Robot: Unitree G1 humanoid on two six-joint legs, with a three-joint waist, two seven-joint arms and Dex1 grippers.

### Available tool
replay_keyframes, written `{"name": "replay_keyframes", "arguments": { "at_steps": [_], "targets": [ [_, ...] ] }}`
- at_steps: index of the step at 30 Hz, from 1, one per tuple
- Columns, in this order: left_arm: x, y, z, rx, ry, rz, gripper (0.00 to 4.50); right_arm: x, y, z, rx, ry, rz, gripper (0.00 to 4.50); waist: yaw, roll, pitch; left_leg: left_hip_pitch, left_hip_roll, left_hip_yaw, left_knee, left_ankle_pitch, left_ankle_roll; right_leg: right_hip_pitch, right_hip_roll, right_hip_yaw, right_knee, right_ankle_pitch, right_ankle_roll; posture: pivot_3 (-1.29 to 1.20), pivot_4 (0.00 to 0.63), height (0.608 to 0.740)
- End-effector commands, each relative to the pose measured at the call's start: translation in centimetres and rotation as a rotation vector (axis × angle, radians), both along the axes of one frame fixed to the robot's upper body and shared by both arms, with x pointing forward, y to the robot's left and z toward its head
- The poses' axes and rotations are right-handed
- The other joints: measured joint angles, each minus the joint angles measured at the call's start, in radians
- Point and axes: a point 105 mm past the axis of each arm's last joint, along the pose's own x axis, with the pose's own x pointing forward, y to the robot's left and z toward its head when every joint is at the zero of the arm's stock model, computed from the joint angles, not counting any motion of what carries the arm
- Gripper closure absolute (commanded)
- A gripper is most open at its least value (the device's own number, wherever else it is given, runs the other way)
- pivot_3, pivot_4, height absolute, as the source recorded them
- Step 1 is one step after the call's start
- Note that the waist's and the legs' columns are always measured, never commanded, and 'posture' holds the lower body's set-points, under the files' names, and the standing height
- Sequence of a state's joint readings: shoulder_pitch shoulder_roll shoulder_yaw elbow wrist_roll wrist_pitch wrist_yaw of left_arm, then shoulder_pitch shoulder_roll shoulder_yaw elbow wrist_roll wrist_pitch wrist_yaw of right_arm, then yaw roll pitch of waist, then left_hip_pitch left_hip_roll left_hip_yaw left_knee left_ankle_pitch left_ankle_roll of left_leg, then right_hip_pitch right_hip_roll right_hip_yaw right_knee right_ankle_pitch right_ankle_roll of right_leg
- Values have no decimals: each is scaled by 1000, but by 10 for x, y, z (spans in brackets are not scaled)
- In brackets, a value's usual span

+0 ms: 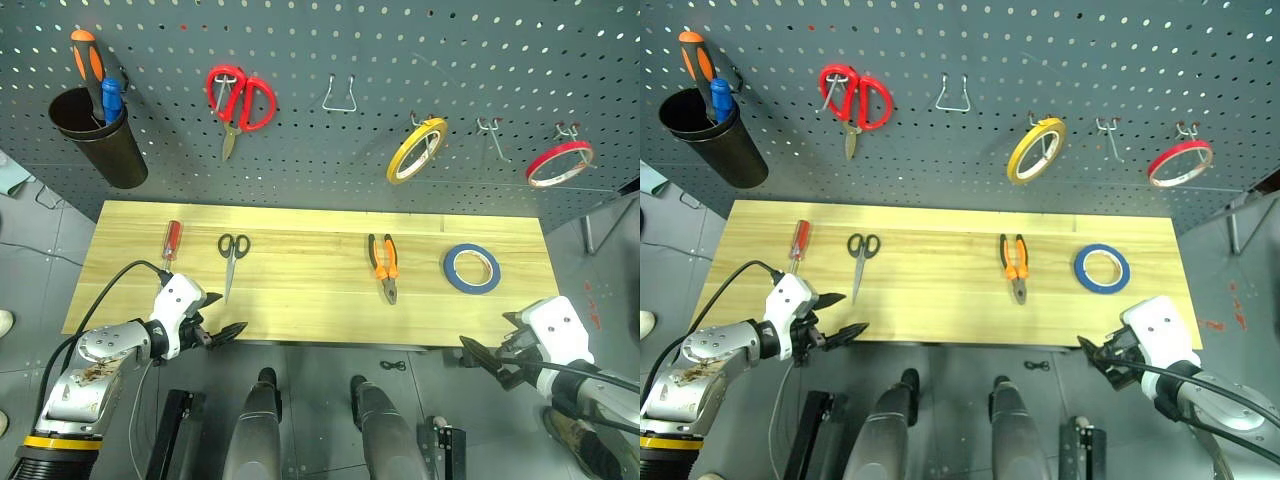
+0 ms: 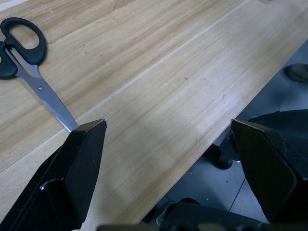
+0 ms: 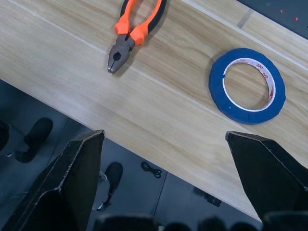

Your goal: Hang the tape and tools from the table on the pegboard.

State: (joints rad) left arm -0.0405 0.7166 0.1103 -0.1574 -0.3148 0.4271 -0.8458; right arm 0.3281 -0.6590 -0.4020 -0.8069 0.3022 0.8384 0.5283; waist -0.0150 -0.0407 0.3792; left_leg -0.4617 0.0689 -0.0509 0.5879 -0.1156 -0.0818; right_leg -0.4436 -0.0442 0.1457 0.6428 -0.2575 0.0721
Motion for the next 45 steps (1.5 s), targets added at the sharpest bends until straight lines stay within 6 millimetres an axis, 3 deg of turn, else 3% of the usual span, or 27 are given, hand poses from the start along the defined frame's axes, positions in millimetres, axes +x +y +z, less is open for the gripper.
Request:
{"name": "replay_keyframes", "arguments": {
  "at_steps": [1, 10, 13, 19, 29, 37, 38, 45],
  "targets": [
    [-3, -3, 6, -29, -4, -31, 121, 3, -2, 0, -23, 6, 8, 0, -1, 0, 0, 0, 0, 0, 0, 0, 0, 0, 0, 0, 0, 0, 0, 43, 439, 740],
    [-7, -77, 78, -279, -158, -354, 121, 66, -23, -14, -103, 88, 33, 0, 2, -3, 19, 0, 0, 0, 2, 0, 0, 2, 0, 1, 1, 0, 1, 71, 449, 740],
    [-5, -101, 98, -325, -219, -458, 121, 90, -30, -18, -107, 103, 38, 0, 3, -2, 21, -3, -1, 0, 2, 0, 0, 1, 0, 0, 1, 3, 10, 81, 447, 740],
    [-16, -130, 113, -324, -297, -658, 121, 126, -35, -29, -81, 122, 30, 0, 3, -1, 23, -8, -2, -1, 3, -2, 4, -1, 0, -2, 2, 2, 11, 90, 441, 740],
    [-25, -142, 118, -366, -326, -760, 121, 163, -43, -46, -101, 152, 28, 0, 5, 1, 24, -8, -2, -2, 5, -1, 3, -1, 0, -3, 3, 2, 11, 108, 443, 740],
    [-24, -137, 117, -367, -325, -742, 121, 171, -52, -55, 4, 227, -58, 0, 6, 1, 24, -8, -2, -3, 5, -1, 3, 0, 0, -4, 4, 5, 7, 108, 435, 740],
    [-24, -137, 118, -371, -328, -739, 0, 171, -52, -55, 11, 229, -58, 557, 5, 1, 24, -7, -2, -3, 5, -1, 3, 1, 0, -4, 4, 5, 7, 108, 435, 740],
    [-24, -140, 122, -398, -342, -736, 0, 166, -52, -60, -5, 237, -37, 2871, 7, 1, 24, -7, -2, -3, 5, -1, 3, 2, 0, -4, 4, 5, 7, 108, 435, 740]
  ]
}}
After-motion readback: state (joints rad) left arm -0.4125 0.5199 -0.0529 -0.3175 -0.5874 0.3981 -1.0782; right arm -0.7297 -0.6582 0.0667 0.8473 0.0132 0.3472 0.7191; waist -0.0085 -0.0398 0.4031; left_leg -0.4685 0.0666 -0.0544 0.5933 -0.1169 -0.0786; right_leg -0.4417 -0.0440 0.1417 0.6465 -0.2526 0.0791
